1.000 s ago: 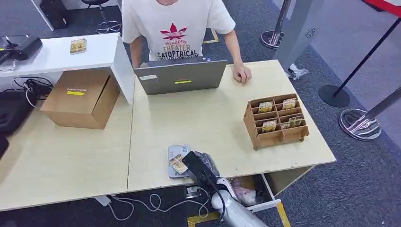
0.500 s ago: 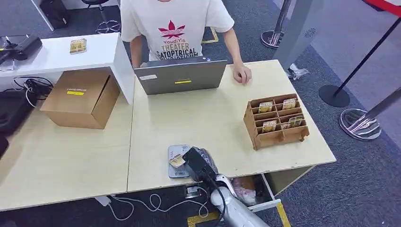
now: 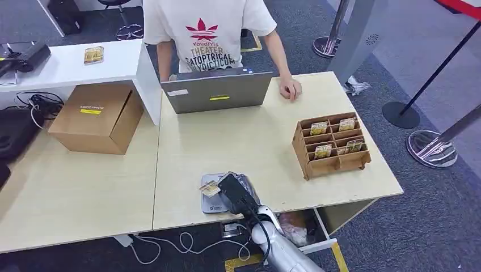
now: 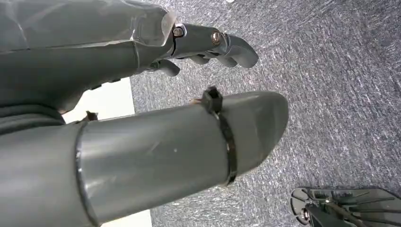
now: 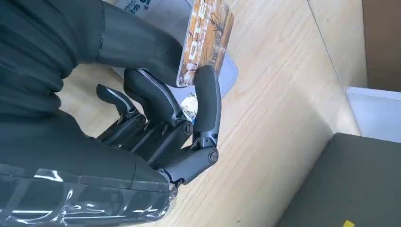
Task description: Pass the card to the sensor for recognition and then transmit it.
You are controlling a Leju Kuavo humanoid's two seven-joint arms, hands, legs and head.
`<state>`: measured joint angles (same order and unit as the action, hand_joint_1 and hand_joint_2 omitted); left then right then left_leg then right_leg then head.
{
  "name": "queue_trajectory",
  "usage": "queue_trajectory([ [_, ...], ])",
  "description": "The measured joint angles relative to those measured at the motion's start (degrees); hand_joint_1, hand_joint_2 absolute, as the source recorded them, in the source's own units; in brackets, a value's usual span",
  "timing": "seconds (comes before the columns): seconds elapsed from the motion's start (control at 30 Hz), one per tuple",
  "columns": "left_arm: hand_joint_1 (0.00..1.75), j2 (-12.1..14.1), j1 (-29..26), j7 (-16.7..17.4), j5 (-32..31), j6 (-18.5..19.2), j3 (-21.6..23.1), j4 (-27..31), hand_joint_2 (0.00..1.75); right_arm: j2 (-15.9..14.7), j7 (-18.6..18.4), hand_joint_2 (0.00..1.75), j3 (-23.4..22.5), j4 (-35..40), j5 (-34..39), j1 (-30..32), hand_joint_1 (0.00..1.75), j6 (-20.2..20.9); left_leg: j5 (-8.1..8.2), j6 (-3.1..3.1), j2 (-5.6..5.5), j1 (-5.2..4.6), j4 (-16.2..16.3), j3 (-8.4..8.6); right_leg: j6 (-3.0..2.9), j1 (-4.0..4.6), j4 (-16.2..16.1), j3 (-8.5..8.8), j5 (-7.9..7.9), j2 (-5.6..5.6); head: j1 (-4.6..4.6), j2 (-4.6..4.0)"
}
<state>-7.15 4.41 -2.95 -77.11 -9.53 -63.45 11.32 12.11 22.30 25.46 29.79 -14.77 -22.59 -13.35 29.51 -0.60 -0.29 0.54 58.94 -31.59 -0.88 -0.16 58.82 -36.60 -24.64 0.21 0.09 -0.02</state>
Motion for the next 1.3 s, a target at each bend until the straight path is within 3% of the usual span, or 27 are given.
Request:
queue_trajectory([
  [0.37, 0.0, -0.3, 0.0, 0.0, 1.7, -0.2, -1.0, 0.0, 0.0, 1.0, 1.1, 1.75, 2.3, 7.3, 3.7, -0.3, 1.75, 1.8, -0.01, 0.0, 0.0, 0.0, 0.0, 0.0, 0.0, 0.0, 0.0, 0.0, 0.0, 0.0, 0.0, 0.0],
  [0.53, 0.0, -0.4, 0.0, 0.0, 2.1, -0.3, -1.2, 0.0, 0.0, 0.8, 1.5, 1.75, 2.9, 13.1, 6.0, -0.5, 1.75, 0.8, -0.01, 0.0, 0.0, 0.0, 0.0, 0.01, 0.0, 0.0, 0.0, 0.0, 0.0, 0.01, 0.0, 0.0],
  [0.87, 0.0, -0.6, 0.0, -0.7, -0.2, 0.8, -1.3, 0.0, 0.0, -4.2, -2.3, 1.75, 0.6, 27.7, 5.3, -4.5, 1.75, -4.5, -0.01, 0.0, 0.02, -0.05, 0.0, 0.04, 0.03, -0.03, 0.0, 0.0, 0.03, 0.02, 0.0, 0.0],
  [1.1, 0.0, -0.6, 0.1, 0.0, -1.0, 1.7, -1.0, 0.0, 0.0, -5.4, -4.2, 1.75, -4.9, 27.4, 3.1, -10.7, 1.75, -3.8, -0.03, -0.03, 0.03, -0.03, 0.0, 0.05, 0.01, -0.02, 0.0, 0.0, 0.05, 0.03, 0.0, 0.0],
  [1.3, 0.0, -0.6, 0.2, 0.6, -0.7, 1.8, -0.9, 0.0, 0.0, -5.4, -5.8, 1.75, -8.2, 20.5, 0.6, -18.5, 1.75, -3.6, -0.05, -0.05, 0.01, -0.03, 0.0, 0.06, 0.01, -0.02, 0.0, 0.0, 0.06, 0.02, 0.02, 0.0],
])
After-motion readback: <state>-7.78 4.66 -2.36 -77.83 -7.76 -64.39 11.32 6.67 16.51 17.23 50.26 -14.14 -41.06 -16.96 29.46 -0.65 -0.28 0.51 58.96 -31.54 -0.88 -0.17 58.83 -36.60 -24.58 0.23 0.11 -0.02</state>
